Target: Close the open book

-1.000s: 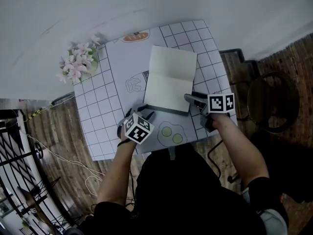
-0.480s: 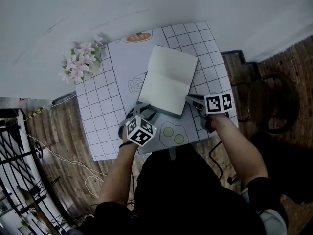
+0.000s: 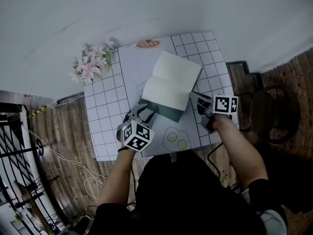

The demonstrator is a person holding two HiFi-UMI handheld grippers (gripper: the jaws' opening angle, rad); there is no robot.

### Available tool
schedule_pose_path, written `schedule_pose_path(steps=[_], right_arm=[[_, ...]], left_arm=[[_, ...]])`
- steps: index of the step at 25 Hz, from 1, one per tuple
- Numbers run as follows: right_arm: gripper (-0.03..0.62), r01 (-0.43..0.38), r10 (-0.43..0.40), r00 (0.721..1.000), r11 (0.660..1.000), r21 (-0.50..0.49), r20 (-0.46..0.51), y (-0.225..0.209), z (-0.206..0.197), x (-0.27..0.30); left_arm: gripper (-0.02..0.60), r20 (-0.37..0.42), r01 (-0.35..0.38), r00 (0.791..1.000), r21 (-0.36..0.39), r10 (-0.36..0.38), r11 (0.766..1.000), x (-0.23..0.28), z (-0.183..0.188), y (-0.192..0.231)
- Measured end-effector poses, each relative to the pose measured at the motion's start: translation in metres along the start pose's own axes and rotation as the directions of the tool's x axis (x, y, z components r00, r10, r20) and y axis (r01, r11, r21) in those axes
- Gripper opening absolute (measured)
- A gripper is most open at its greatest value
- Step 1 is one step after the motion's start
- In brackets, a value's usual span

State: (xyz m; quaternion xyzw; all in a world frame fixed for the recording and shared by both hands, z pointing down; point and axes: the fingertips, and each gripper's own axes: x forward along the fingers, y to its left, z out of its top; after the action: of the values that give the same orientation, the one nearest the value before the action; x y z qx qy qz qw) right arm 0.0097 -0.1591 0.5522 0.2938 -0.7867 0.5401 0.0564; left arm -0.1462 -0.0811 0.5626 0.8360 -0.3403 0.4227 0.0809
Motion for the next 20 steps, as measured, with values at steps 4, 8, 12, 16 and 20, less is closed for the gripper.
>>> schedule_pose_path(steps=[4, 8, 12, 16, 20], right_arm=[[0.014, 0.007, -0.008, 0.999, 1.000, 0.007, 0.032, -0.002, 0.021, 0.003], [0.023, 0.025, -0.026, 0.999, 1.000, 0.018, 0.042, -0.010, 0.035, 0.009], [0.029, 0.057, -0.059, 0.997, 0.998, 0.040, 0.047, -0.024, 0.044, 0.015], [0.037, 0.117, -0.119, 0.990, 0.993, 0.025, 0.077, -0.046, 0.057, 0.017], [0.118, 0.133, -0.133, 0.983, 0.991, 0.006, 0.123, -0.050, 0.078, 0.018]], left_arm=[[0.161, -0.014, -0.019, 1.000, -0.024, 0.019, 1.000, -0.004, -0.006, 0.012], [0.161, -0.029, -0.022, 0.999, -0.051, 0.021, 0.998, -0.002, -0.012, 0.015], [0.161, -0.047, -0.004, 0.999, -0.070, 0.000, 0.998, 0.003, -0.015, 0.011], [0.161, -0.068, 0.015, 0.997, -0.079, -0.020, 0.997, 0.009, -0.019, 0.003], [0.161, -0.083, 0.016, 0.996, -0.090, -0.023, 0.996, 0.013, -0.024, 0.002]])
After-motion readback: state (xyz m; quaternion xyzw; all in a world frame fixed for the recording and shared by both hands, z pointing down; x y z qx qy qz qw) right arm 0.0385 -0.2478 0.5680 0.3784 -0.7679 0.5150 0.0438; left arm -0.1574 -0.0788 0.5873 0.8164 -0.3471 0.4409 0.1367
